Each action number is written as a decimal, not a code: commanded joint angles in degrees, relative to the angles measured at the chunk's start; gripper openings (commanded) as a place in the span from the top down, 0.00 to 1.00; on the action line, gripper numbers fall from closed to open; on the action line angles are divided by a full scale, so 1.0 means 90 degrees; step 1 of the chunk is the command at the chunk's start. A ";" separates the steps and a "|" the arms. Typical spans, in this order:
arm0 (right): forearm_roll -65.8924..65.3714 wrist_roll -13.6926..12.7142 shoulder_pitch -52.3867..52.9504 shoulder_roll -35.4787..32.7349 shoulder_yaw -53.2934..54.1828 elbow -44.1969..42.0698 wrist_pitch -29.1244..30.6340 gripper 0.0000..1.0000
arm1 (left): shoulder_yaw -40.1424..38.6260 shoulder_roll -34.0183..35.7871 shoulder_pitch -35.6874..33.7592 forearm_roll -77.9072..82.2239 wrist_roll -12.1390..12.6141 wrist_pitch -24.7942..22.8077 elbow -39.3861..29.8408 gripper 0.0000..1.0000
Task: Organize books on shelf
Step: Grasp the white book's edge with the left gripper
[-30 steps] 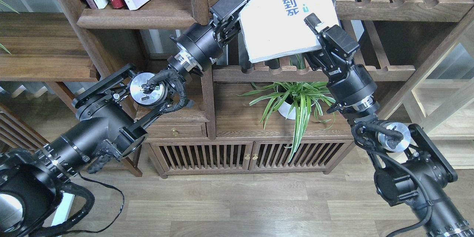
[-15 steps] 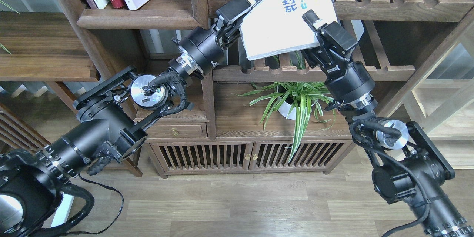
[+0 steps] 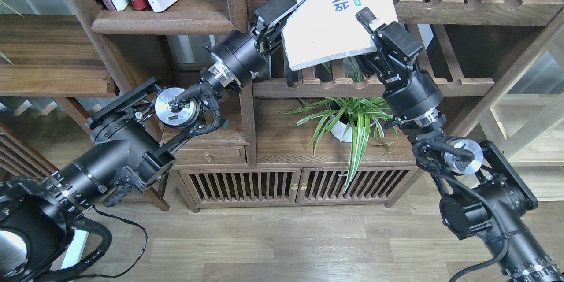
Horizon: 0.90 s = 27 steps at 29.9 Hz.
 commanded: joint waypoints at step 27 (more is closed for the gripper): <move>-0.0039 0.0033 0.0113 -0.0067 0.0095 -0.0009 0.0000 0.73 | 0.0037 -0.0002 0.0039 -0.0140 -0.0039 -0.0483 -0.0092 1.00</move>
